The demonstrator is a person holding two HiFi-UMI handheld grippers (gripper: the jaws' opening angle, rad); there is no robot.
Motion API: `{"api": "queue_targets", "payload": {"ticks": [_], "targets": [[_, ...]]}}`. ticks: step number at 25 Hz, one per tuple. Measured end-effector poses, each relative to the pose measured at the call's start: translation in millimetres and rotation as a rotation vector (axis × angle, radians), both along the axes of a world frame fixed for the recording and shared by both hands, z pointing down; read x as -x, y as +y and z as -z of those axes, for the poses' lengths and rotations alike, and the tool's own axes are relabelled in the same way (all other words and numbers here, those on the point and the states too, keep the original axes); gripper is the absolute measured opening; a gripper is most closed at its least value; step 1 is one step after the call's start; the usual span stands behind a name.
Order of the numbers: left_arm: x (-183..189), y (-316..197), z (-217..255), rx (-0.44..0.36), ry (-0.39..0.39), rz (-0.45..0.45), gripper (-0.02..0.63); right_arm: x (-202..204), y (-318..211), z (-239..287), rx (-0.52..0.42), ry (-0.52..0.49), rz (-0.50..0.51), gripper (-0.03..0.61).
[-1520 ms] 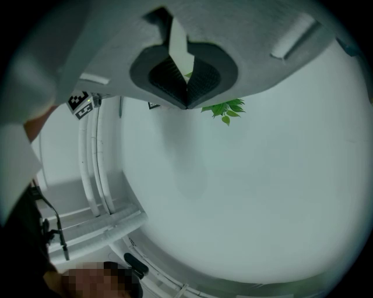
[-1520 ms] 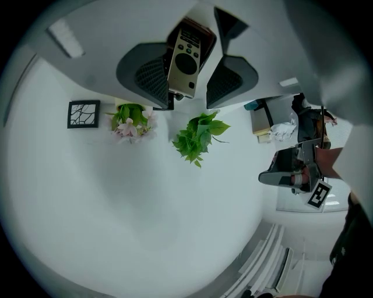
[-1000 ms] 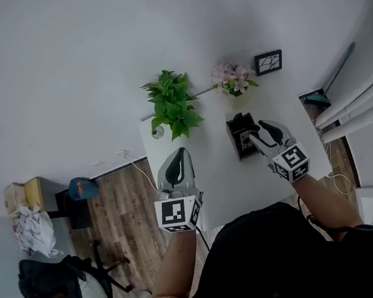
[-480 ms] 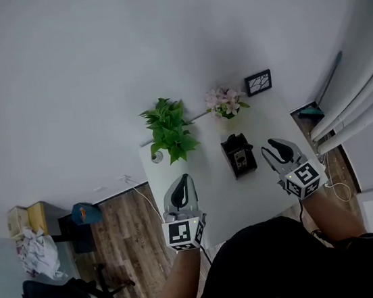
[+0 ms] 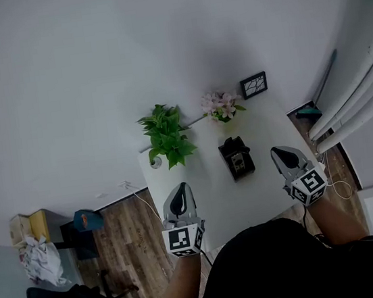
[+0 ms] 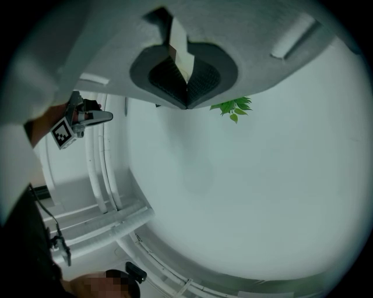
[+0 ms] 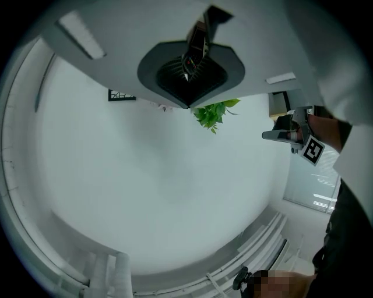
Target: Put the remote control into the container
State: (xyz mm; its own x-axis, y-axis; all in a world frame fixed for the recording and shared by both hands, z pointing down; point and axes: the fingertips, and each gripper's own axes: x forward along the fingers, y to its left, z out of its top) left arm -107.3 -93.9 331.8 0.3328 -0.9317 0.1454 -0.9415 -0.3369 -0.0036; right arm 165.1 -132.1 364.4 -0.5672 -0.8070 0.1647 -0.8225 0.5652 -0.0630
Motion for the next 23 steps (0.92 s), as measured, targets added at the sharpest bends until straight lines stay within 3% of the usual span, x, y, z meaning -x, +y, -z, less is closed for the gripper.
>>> {"api": "queue_targets", "payload": {"ticks": [23], "targets": [[15.5, -17.4, 9.0, -0.02, 0.019, 0.016, 0.002, 3.3, 4.2, 14.1, -0.04, 0.003, -0.054, -0.002]]}}
